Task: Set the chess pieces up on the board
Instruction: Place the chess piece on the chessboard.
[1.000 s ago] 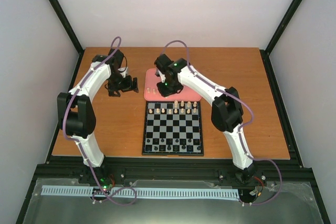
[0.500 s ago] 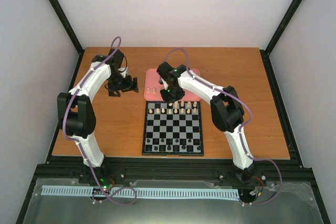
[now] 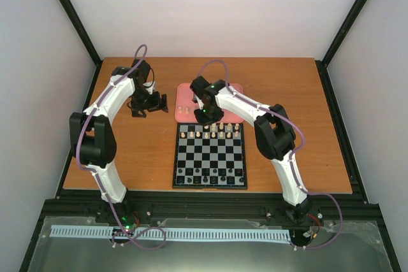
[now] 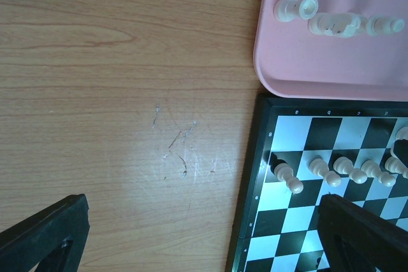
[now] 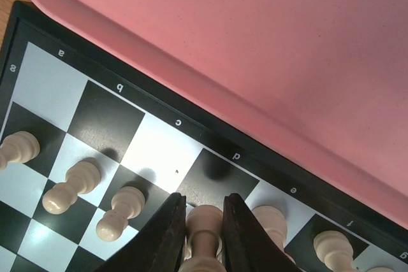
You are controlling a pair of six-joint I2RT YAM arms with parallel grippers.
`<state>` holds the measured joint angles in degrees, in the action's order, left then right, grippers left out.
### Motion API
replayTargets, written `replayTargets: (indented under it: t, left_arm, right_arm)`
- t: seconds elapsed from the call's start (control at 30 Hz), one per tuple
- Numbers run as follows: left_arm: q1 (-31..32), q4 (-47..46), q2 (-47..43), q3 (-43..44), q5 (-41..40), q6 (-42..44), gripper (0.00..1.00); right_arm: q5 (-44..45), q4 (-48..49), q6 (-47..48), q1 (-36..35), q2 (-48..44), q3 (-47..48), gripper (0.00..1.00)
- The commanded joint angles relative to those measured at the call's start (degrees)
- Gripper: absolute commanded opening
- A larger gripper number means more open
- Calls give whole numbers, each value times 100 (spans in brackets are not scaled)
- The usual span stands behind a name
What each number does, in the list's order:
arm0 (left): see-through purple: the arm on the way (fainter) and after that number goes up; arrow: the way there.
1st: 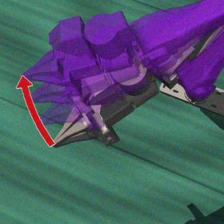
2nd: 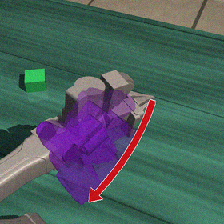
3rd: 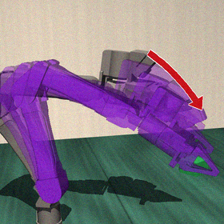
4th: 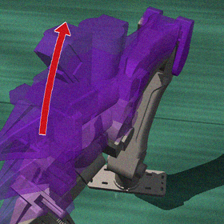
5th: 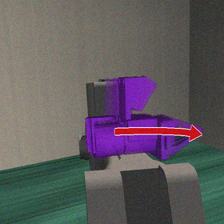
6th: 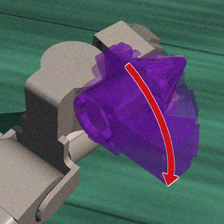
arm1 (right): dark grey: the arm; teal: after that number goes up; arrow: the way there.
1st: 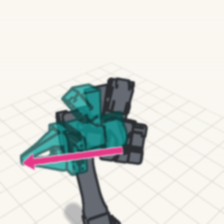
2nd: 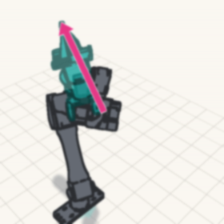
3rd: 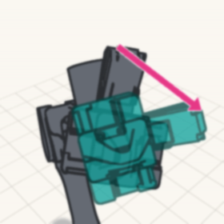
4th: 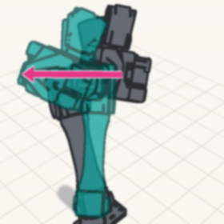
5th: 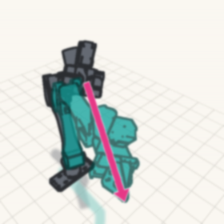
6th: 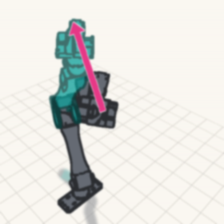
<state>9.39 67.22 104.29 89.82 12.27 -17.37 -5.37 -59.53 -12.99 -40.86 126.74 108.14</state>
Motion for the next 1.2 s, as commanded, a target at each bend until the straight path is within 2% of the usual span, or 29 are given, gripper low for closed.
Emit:
replayTargets:
  t: [0.0, 0.7, 1.17]
  left_arm:
    - [10, -42, -137, 96, 41, -23, 100]
    - [15, -53, -131, 84, 58, -17, 100]
    - [10, -44, -137, 106, 65, -20, 100]
  right_arm:
    - [18, 39, 8, -18, 181, 51, 17]
    - [11, 38, 17, -18, 347, 185, 19]
    - [-33, 63, -1, -18, 195, 309, 27]
